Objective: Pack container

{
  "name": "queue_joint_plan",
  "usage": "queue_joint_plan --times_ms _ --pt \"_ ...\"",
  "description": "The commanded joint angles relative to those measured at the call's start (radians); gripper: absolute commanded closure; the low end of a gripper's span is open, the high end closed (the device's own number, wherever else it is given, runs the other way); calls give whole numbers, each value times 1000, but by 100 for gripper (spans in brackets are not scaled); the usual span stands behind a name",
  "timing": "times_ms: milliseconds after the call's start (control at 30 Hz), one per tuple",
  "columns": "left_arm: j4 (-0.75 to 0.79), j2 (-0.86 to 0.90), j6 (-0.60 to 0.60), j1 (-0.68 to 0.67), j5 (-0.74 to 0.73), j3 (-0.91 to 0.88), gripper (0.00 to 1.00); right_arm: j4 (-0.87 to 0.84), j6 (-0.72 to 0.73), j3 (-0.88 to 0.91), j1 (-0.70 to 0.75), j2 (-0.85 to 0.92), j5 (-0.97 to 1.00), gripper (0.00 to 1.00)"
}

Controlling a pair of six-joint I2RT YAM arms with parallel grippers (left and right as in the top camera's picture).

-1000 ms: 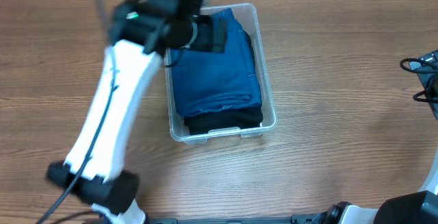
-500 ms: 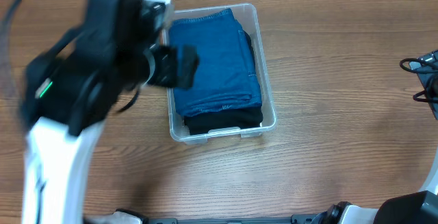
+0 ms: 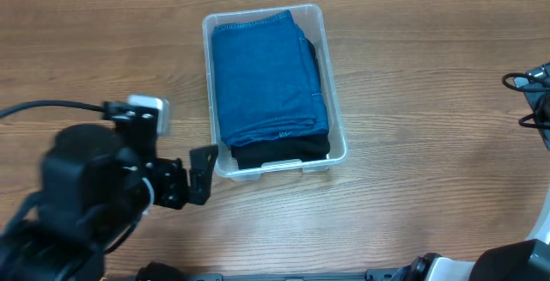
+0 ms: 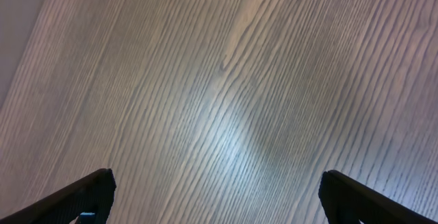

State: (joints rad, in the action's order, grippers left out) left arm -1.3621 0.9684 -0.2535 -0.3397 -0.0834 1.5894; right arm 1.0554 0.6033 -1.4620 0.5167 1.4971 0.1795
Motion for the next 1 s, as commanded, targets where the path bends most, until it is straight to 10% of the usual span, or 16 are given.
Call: queue_joint_plan --times_ms 0,200,433,967 --pt "-49 -18 -43 -3 2 -81 0 -6 7 5 3 0 -2 0" --pt "-52 3 -50 -3 -34 -118 0 -6 7 5 3 0 -2 0" --pt "59 19 224 -3 -39 -205 0 -6 7 5 3 0 -2 0" --pt "628 -122 404 51 -46 -730 0 -6 7 5 3 0 -2 0"
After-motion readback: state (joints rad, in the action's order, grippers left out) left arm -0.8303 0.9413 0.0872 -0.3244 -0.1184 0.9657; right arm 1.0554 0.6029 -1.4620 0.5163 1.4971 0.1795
